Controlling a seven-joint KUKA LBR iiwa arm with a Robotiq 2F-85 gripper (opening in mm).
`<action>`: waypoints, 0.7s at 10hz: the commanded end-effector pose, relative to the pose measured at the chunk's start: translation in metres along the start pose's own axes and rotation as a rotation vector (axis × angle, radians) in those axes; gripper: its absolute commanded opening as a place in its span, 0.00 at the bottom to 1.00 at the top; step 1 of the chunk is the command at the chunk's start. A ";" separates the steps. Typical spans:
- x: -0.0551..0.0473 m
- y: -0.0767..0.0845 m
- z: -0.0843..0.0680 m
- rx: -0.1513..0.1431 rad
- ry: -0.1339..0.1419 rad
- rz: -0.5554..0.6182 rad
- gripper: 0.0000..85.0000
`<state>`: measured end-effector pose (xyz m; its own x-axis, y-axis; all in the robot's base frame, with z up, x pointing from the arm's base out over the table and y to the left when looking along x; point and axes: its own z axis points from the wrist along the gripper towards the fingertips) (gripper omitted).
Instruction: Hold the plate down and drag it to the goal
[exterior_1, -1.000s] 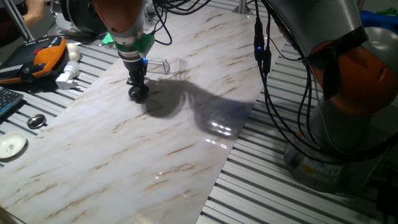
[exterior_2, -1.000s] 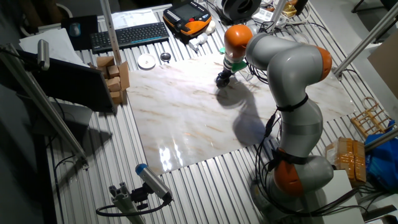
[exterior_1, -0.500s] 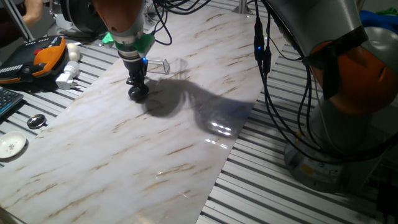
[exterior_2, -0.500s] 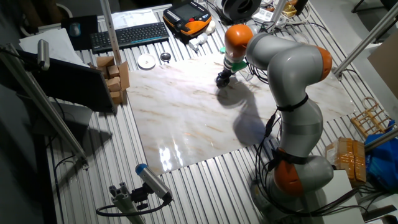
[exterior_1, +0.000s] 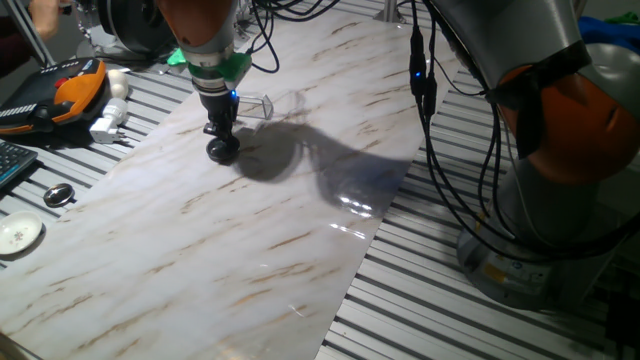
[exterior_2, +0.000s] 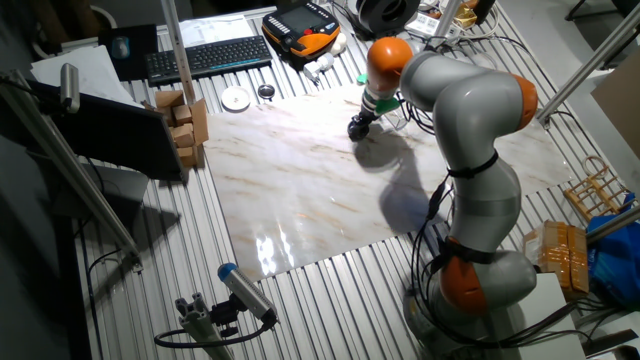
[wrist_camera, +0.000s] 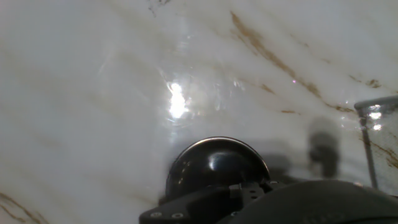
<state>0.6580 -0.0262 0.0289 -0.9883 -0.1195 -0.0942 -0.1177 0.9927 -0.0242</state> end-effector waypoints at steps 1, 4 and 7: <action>0.000 0.000 0.000 -0.003 0.007 -0.015 0.00; 0.000 0.000 0.000 0.014 0.006 0.002 0.00; 0.000 0.000 0.000 0.018 -0.002 0.021 0.00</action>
<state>0.6581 -0.0267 0.0288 -0.9904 -0.0989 -0.0969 -0.0956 0.9947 -0.0388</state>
